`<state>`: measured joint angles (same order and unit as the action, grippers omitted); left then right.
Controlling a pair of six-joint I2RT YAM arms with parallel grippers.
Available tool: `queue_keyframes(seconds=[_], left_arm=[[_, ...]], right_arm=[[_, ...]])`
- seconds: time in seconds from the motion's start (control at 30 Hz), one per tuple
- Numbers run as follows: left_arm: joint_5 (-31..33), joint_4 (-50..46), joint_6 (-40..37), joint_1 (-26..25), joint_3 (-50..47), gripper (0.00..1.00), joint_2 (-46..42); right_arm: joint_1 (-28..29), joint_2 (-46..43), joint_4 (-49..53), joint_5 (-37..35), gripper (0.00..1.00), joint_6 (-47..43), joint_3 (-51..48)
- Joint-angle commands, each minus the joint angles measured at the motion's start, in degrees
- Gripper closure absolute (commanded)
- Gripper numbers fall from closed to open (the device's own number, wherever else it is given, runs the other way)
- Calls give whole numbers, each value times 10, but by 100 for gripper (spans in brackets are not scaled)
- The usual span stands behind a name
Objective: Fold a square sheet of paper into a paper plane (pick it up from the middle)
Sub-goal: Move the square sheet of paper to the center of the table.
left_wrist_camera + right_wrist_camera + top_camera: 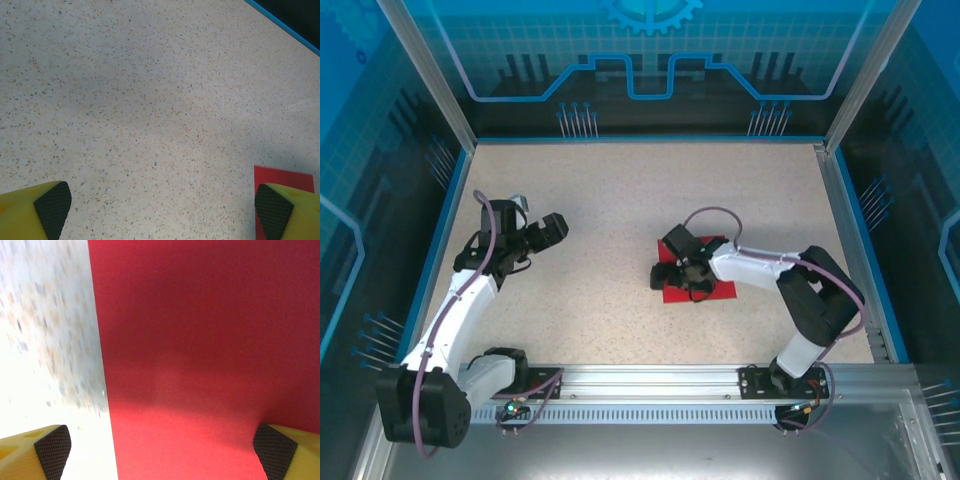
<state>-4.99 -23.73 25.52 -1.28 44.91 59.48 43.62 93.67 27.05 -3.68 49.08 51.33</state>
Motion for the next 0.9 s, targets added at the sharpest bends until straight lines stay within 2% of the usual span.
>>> queue_keyframes(seconds=[0.0,0.13,0.37,0.57,0.87], left_arm=[[-17,-10,4,5,22,2,2],[-16,-11,3,5,22,2,2],[-16,-13,2,5,21,2,7],[-17,-15,3,5,21,1,8],[-18,-19,2,5,26,2,18]], right_arm=[[17,-13,109,-9,0,35,-10],[6,-40,186,-78,1,-23,95],[-81,10,234,-50,1,-154,149],[-95,54,242,-36,0,-191,179],[-96,115,227,-28,3,-194,185]])
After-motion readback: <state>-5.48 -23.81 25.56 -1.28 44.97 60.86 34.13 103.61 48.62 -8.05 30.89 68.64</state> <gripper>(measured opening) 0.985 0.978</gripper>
